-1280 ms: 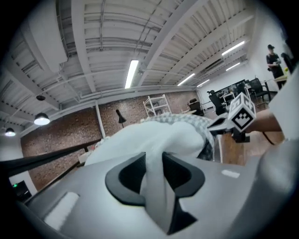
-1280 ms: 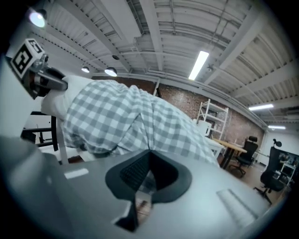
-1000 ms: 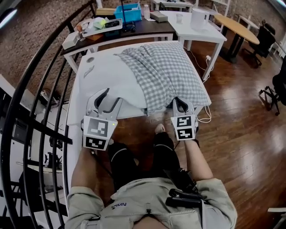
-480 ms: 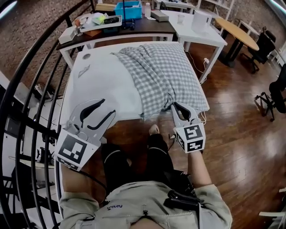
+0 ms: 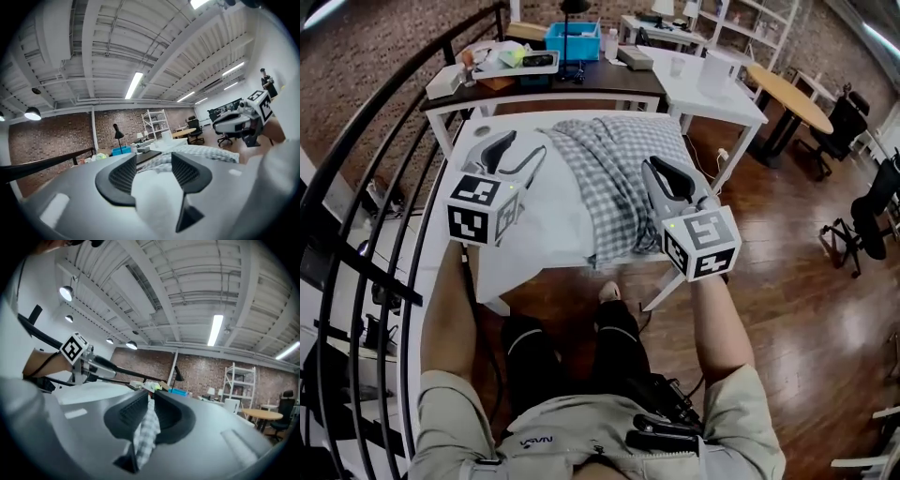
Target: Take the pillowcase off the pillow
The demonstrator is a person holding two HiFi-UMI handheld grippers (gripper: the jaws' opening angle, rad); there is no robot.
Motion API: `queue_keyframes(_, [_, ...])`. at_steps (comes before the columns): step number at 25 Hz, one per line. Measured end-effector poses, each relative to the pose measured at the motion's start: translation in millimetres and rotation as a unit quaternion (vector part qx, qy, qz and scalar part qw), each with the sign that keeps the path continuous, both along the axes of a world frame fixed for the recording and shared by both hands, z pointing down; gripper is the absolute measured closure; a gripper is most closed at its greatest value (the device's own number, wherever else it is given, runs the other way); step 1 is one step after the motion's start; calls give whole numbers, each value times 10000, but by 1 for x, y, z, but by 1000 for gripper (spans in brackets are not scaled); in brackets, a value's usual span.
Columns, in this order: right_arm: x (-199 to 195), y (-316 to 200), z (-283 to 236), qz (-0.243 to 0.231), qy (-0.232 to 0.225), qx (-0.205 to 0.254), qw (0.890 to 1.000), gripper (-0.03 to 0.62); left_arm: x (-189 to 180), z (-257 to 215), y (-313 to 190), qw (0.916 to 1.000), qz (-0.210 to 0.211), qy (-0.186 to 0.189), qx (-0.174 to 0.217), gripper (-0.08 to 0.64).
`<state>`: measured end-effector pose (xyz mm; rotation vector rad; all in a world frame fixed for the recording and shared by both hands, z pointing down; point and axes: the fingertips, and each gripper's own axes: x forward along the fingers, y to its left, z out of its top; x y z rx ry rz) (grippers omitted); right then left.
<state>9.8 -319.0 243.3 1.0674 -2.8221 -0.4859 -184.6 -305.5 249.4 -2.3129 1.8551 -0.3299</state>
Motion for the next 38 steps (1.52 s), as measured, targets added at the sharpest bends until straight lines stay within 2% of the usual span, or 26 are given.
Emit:
queue_keyframes(3, [-30, -31, -19, -59, 127, -85, 9999, 547, -24, 23, -41, 9983, -460, -7, -353, 314])
queue_keyframes(5, [-55, -51, -20, -85, 442, -158, 9989, 520, -35, 52, -57, 9948, -626, 148, -793, 326])
queue_keyframes(8, [-94, -78, -12, -99, 952, -329, 9949, 466, -32, 93, -61, 9890, -568, 310, -1328, 380])
queue_keyframes(10, [-117, -93, -2, -125, 1209, -530, 9912, 440, -23, 110, -57, 9879, -495, 238, -1451, 437])
queue_keyframes(12, [-137, -103, 12, -130, 1434, -760, 9867, 425, -9, 118, -49, 9891, -439, 22, -1402, 518])
queue_keyframes(13, [-145, -107, 21, -95, 1588, -870, 9834, 422, 0, 118, -44, 9901, -407, -128, -1337, 536])
queue_keyframes(16, [-161, -117, 57, 48, 2277, -1128, 9672, 411, 14, 113, -27, 9935, -350, -494, -964, 543])
queue_keyframes(18, [-164, -123, 66, 159, 2558, -1098, 9603, 414, 15, 103, -14, 9964, -341, -495, -605, 545])
queue_keyframes(19, [-163, -128, 64, 257, 2608, -1028, 9596, 438, 15, 95, -6, 9974, -343, -489, -405, 546])
queue_keyframes(20, [-160, -132, 61, 361, 2633, -966, 9592, 517, 16, 85, 2, 9979, -344, -501, -203, 546])
queue_keyframes(21, [-156, -136, 56, 472, 2663, -882, 9587, 561, 16, 74, 10, 9982, -344, -499, -11, 546])
queue_keyframes(23, [-148, -145, 44, 741, 2725, -612, 9573, 571, 14, 54, 26, 9983, -342, -351, 321, 546])
queue_keyframes(25, [-134, -157, 28, 1060, 2632, -412, 9580, 572, 8, 33, 41, 9974, -344, -47, 625, 546])
queue_keyframes(28, [-99, -181, 6, 1658, 2334, -392, 9573, 572, -7, 2, 60, 9938, -307, 487, 949, 546])
queue_keyframes(31, [-48, -206, -5, 2349, 2116, -519, 9473, 574, -23, -13, 62, 9917, -261, 811, 962, 546])
queue_keyframes(33, [-24, -217, -3, 2597, 2004, -553, 9431, 574, -36, -6, 52, 9919, -335, 877, 852, 546])
queue_keyframes(35, [-10, -225, 13, 2721, 2027, -633, 9386, 574, -47, 14, 33, 9930, -484, 901, 595, 546])
queue_keyframes(38, [-4, -226, 48, 2601, 2163, -835, 9373, 572, -53, 57, 1, 9937, -666, 895, 117, 546])
